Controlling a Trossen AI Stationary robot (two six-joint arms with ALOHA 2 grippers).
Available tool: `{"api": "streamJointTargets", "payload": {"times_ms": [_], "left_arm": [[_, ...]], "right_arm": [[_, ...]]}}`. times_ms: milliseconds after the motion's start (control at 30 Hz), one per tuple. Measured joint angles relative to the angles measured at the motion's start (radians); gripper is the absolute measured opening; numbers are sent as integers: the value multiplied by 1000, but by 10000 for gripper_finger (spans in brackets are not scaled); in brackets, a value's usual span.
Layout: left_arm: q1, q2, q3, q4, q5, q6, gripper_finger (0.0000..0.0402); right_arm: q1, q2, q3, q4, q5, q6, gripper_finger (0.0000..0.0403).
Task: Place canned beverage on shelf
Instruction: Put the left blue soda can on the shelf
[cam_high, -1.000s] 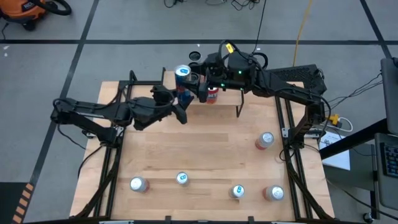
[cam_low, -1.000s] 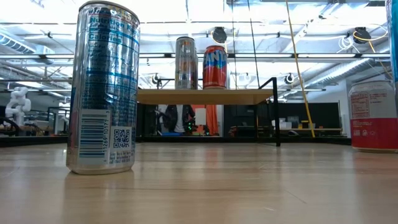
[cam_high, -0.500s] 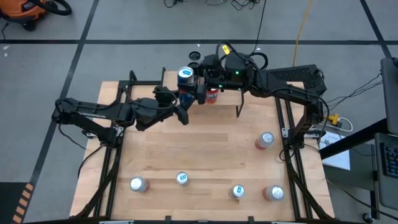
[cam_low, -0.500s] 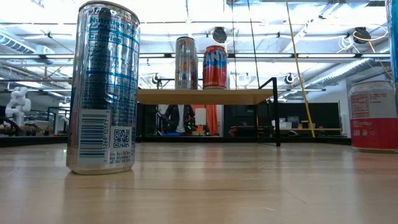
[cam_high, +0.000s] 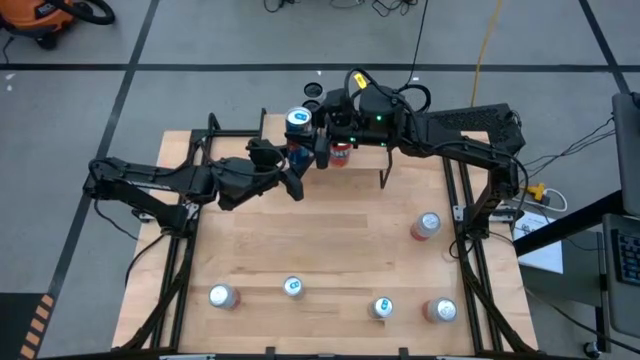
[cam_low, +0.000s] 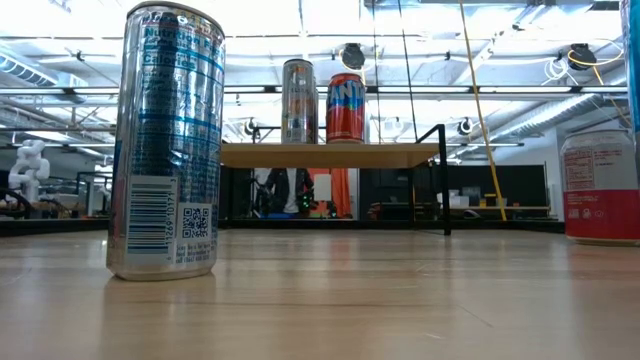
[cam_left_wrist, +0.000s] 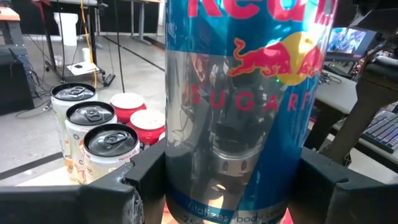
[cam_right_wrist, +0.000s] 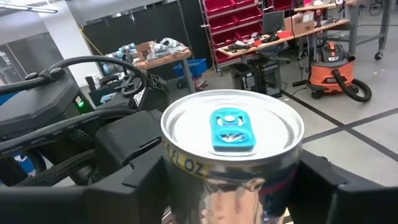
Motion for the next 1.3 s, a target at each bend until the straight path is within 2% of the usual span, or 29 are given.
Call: {"api": "streamJointTargets", "payload": {"times_ms": [200,333,533,767,967,1133,1300], "left_arm": [[0,-1,0,-3,-3,-20,252],[-6,-3,0,8,9,-28,280],[-6,-20,0,4,89,-92,321],[-6,-85,0,4,234,-128,333],[3,-113,0,29,391,-8,334],[53,-113,0,42,627,-6,334],[83,-106,1,41,704,-25,334]], "right_arm": [[0,0,0,-3,-1,-7,214],[0,-4,0,-10,-2,-13,218],[-2,-18,-2,-21,-35,-5,220],[-14,-50,-2,-9,-163,85,220],[-15,-53,-2,-4,-305,98,221],[-15,-54,-2,-4,-327,99,221],[-14,-55,-2,-5,-327,98,221]]}}
